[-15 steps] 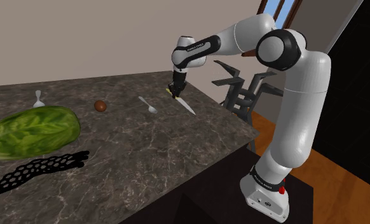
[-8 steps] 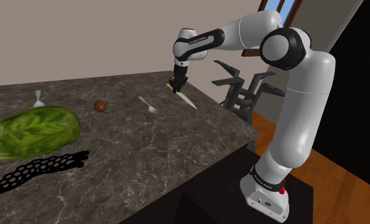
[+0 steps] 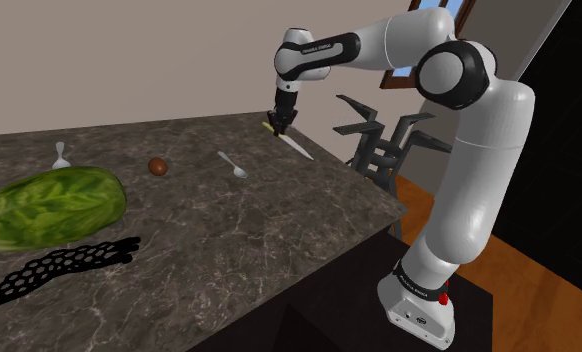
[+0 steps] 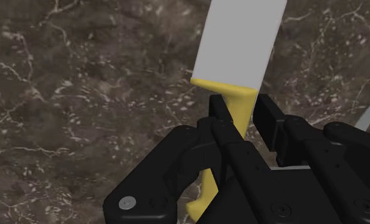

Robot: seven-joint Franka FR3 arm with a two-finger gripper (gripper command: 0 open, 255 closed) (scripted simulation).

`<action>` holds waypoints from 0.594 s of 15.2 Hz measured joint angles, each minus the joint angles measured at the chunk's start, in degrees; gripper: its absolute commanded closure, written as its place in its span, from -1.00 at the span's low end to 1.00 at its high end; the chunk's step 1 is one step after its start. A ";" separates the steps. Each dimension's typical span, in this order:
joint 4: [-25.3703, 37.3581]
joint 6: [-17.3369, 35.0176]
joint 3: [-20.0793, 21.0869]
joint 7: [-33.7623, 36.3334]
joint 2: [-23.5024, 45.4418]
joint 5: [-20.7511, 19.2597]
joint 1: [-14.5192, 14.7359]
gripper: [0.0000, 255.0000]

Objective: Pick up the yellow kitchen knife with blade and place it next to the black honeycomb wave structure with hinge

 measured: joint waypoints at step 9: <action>2.27 -4.54 0.42 1.58 -2.33 -0.40 0.86 1.00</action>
